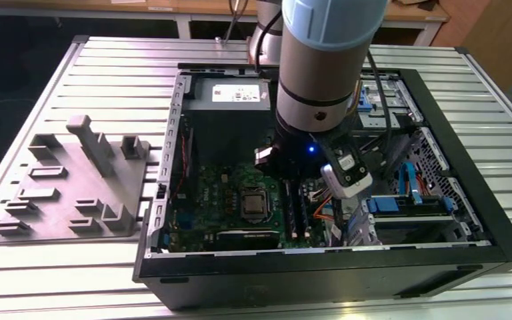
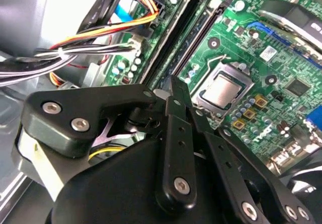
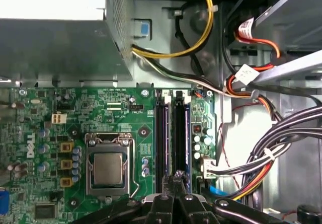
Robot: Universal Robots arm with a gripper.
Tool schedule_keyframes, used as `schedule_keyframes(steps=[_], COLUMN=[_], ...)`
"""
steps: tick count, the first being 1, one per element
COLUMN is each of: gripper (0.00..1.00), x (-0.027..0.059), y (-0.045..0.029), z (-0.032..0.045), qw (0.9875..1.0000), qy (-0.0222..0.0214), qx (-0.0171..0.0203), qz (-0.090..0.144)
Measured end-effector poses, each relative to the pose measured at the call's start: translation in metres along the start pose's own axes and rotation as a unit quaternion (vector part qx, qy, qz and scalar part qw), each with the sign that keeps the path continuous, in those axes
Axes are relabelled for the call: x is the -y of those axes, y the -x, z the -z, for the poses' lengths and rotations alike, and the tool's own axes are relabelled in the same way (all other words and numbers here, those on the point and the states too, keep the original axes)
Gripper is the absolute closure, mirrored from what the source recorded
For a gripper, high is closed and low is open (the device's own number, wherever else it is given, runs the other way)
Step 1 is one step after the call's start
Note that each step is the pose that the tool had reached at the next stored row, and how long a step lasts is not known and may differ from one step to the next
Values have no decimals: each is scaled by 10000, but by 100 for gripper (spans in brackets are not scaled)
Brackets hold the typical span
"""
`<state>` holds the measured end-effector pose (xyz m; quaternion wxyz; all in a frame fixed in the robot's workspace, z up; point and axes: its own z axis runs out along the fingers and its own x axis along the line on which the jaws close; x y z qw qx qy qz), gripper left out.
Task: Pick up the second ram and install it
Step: 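Press down the second ram until it locks into place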
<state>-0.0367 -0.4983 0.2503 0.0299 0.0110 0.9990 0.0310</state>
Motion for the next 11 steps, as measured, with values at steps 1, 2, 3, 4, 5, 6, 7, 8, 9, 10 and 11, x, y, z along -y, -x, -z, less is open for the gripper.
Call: schedule_keyframes(steps=[1, 2, 3, 4, 5, 6, 7, 8, 9, 10, 11], gripper=[93, 93, 93, 93, 93, 93, 93, 93, 93, 93, 93], x=[-1, -1, -1, -1, -1, -1, -1, -1, -2, -2, -2], y=[0, 0, 1, 0, 0, 0, 1, 1, 1, 1, 1], z=[12, 13, 13, 13, 14, 16, 16, 21, 25, 26, 27], qw=[10000, 10000, 10000, 10000, 10000, 10000, 10000, 10000, 10000, 10000, 10000], qy=[0, 1, 2, 3, 2, 1, 1, 1, 1, 1, 0], qx=[0, 0, 1, 1, 1, 0, 0, 0, 0, 0, 0], qz=[0, 0, 0, 0, -1, -1, 0, 0, -1, 0, -1])
